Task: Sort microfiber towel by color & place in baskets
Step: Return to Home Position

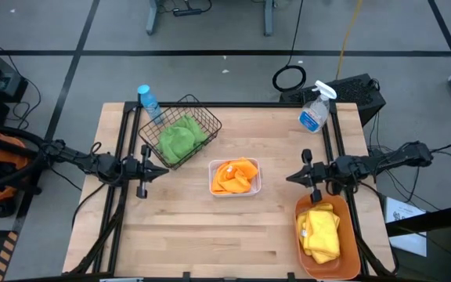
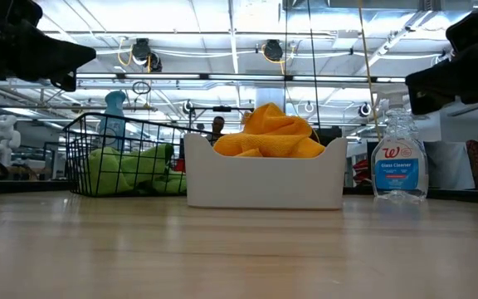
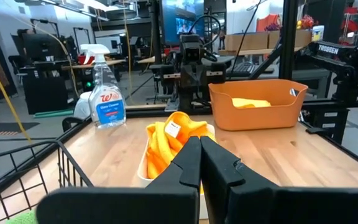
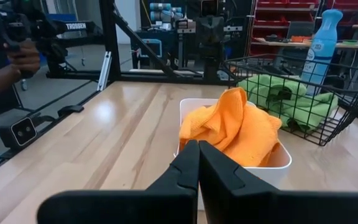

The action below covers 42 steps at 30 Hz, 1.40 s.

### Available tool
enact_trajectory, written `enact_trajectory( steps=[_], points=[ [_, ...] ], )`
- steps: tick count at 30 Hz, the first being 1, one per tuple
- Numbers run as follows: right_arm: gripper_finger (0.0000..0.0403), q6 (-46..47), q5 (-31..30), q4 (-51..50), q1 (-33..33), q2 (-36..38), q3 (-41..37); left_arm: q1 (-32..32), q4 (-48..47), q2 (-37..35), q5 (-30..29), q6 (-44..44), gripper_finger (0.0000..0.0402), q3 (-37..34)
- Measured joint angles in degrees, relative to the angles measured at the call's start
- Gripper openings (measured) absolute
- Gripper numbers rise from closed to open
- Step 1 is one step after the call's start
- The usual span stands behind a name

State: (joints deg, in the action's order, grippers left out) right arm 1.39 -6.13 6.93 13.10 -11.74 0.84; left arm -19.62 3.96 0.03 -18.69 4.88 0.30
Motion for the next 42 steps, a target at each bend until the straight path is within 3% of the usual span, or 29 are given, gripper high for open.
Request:
enact_trajectory(
  steps=[6, 13, 23, 33, 42],
  points=[
    [0.0, -0.49, -3.46, -4.27, 0.01, 5.34, 0.07, 0.0, -0.1, 0.0, -0.03, 0.34, 0.0005, -0.04],
    [0.0, -3.1, -2.63, -4.53, 0.0, 8.83, 0.09, -0.02, -0.16, 0.0, 0.05, -0.45, 0.0005, -0.04],
    [0.0, -3.53, 2.16, -5.35, 0.0, 9.33, 0.09, -0.02, -0.43, 0.0, 0.52, -0.06, 0.0003, -0.04],
    [0.0, -4.56, 1.98, -5.34, 0.02, 9.33, 0.09, 0.38, 1.2, -0.02, 3.73, 0.49, 0.0001, -0.04],
    [0.0, -5.52, 1.75, -5.32, 0.0, 9.35, 0.07, 5.45, -0.38, 0.0, 3.13, 1.77, 0.0001, -0.04]
  ],
)
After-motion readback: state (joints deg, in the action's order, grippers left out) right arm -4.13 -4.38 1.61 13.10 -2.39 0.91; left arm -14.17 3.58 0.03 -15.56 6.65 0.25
